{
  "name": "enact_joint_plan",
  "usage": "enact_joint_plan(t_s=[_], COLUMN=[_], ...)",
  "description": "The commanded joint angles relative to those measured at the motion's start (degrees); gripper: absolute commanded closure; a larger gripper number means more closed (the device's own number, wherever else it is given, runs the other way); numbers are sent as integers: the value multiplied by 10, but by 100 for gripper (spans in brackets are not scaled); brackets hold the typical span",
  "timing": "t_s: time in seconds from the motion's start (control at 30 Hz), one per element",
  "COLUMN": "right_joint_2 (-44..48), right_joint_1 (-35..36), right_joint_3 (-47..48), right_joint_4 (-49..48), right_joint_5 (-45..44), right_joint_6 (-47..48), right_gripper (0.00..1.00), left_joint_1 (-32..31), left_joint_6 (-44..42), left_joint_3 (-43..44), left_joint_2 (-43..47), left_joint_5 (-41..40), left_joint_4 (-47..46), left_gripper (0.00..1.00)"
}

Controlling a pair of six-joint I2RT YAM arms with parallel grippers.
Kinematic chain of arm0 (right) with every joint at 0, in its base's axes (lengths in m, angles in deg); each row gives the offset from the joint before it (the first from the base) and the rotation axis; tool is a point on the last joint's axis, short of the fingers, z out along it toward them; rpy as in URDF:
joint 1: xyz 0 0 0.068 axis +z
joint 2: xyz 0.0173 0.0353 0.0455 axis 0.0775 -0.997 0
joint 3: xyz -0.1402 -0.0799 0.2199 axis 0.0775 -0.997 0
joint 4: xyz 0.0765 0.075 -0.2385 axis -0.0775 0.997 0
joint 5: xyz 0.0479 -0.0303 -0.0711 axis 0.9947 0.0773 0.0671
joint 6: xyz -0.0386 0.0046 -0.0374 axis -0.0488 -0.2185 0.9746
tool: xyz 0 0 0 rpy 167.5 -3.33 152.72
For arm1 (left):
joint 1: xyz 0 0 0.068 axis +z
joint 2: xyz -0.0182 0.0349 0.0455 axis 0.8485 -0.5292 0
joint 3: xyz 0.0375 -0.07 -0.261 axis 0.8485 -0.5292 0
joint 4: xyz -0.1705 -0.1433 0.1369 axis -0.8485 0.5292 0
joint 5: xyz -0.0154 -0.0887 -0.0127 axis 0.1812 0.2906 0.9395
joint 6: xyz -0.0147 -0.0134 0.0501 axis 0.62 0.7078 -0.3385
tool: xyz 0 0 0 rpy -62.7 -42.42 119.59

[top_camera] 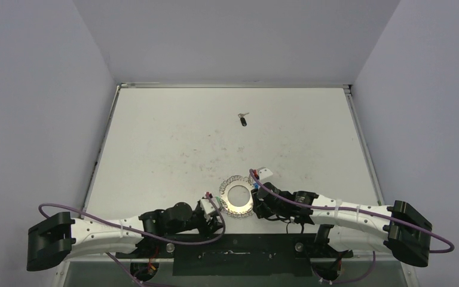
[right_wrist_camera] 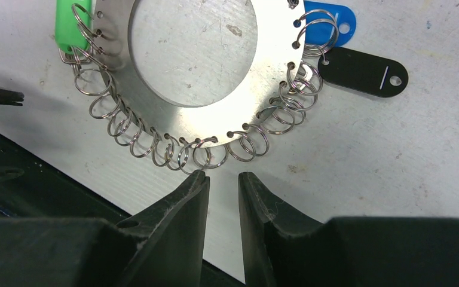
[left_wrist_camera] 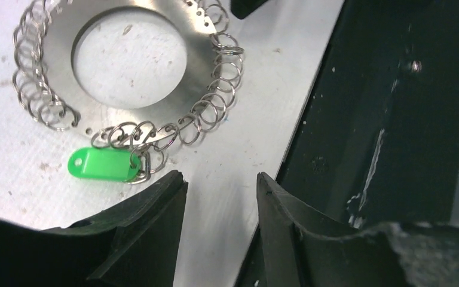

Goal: Put the keys on the keyring

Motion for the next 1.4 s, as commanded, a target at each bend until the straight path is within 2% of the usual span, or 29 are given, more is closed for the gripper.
enact_joint_plan(t_s=[0.0, 0.23, 0.43, 1.13, 1.37], right_joint_2=[-3, -1, 2, 20, 28], right_joint_1=[5, 5, 4, 2, 2], right_joint_3=[17, 21, 22, 22, 22], right_joint_4=[-11, -4, 1, 24, 28], right_joint_5=[-11, -15, -20, -37, -40], right_joint_6=[2, 7, 12, 19, 18], right_gripper=[73, 73, 72, 68, 67], left_joint_1=[-22, -34, -41, -49, -49], left_joint_6=[-169, -292, -339, -328, -318], left_joint_3=[-16, -35, -30, 3, -4], left_joint_2=[-11, -80, -149, -342, -357], left_joint_5=[22, -13, -7, -62, -77], left_joint_4=[-113, -210, -259, -366, -379], left_gripper=[56, 63, 69, 75, 88])
